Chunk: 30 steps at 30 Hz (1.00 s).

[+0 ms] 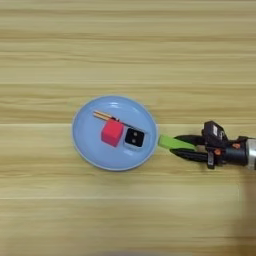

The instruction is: Move the objects on the table

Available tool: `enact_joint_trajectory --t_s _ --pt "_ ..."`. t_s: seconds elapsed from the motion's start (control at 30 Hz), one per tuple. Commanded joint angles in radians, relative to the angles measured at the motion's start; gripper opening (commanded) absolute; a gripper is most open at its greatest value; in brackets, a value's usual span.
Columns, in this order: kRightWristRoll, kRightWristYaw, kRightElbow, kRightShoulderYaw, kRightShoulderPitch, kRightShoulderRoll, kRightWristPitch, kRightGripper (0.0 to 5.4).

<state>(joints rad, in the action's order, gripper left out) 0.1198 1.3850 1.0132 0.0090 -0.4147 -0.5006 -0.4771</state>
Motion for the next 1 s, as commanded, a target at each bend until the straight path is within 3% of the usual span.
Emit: enact_joint_trajectory --t_s 0.03,0.67,1.0 --pt "0.004 -0.029 -0.036 -0.013 -0.042 -0.034 0.048 1.39" --pt "0.006 -0.103 0.008 -0.078 -0.193 -0.077 0.034 1.39" --pt "0.041 -0.072 -0.087 -0.093 -0.241 -0.057 0.041 1.39"
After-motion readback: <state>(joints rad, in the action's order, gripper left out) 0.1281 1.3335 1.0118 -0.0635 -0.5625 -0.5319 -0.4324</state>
